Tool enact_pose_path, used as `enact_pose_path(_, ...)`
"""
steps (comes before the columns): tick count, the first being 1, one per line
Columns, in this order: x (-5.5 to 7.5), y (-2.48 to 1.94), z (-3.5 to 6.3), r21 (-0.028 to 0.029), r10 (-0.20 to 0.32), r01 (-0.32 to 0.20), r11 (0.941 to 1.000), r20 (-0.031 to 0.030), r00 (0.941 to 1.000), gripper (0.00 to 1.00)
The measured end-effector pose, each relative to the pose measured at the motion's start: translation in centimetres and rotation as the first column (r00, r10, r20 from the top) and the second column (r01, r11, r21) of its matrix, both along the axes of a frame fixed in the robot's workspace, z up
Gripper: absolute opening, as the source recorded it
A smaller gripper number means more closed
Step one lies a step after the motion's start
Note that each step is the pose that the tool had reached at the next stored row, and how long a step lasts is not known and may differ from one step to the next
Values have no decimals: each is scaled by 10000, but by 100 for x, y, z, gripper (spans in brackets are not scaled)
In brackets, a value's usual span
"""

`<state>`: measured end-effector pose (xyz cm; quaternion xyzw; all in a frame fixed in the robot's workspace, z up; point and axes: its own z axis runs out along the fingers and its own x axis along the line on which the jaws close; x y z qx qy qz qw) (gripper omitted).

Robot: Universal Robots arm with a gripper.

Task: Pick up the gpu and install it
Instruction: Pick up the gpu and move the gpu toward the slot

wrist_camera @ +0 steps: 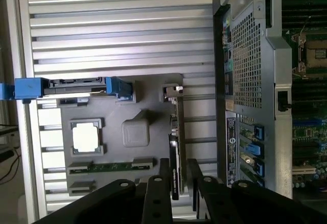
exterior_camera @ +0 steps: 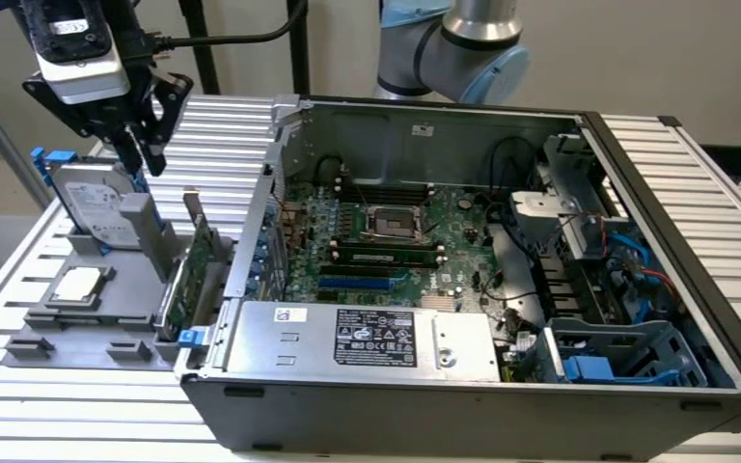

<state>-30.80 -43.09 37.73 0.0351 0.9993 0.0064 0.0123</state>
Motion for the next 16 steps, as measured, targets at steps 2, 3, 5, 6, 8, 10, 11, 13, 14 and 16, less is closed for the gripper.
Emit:
enact_pose_path(2,0,0,0,0,1,-1,10000,0,10000,36)
enact_pose_path(3,0,0,0,-2,0,0,10000,-1,10000,36)
enact_pose_path(5,-1,-1,-4,-4,1,-1,10000,-2,10000,42)
enact_pose_path(6,-1,-8,-17,-2,0,0,10000,0,10000,42)
enact_pose_path(8,-1,-25,-54,-2,-1,1,10000,1,10000,42)
enact_pose_path(10,-1,-48,-90,-2,1,-1,10000,1,10000,42)
enact_pose_path(11,-1,-61,-108,-2,1,-1,10000,1,10000,42)
enact_pose_path(13,-1,-86,-144,-2,6,-6,10000,1,10000,42)
enact_pose_path(14,-1,-98,-163,-2,12,-12,10000,1,10000,42)
enact_pose_path(16,1,-121,-198,-3,33,-33,10000,1,10000,42)
